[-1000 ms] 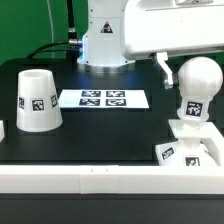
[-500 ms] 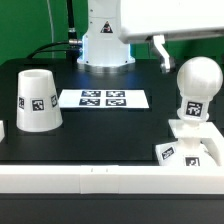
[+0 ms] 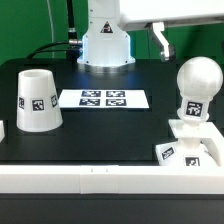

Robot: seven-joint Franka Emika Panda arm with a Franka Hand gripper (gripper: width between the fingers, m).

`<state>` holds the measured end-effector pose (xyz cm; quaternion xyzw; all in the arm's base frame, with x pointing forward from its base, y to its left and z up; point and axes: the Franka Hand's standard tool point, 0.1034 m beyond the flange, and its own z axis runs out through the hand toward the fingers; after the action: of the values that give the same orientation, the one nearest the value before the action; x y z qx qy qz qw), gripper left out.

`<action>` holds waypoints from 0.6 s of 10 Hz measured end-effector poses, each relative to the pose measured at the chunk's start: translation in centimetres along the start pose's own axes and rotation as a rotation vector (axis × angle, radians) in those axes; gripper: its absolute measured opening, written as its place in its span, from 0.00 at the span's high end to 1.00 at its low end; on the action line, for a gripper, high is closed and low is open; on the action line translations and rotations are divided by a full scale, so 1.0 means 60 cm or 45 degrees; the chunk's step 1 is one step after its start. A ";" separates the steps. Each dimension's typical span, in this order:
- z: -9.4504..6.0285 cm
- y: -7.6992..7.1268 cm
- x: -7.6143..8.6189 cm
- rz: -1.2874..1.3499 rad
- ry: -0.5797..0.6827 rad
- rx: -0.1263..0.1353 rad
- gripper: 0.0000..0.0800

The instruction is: Assemble lamp

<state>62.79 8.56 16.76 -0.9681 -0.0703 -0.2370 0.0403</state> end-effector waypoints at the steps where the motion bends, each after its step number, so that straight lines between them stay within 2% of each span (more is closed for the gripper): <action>1: 0.003 -0.003 -0.006 0.000 -0.047 0.009 0.13; 2: 0.009 -0.008 -0.017 -0.001 -0.153 0.029 0.13; 6: 0.018 -0.013 -0.028 0.005 -0.473 0.092 0.13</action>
Offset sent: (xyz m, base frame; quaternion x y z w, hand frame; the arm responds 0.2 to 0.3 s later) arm 0.0056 -0.0082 -0.0067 -0.0161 -0.1861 -0.0321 0.9819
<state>61.69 9.25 15.04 -0.9933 -0.0830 -0.0512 0.0620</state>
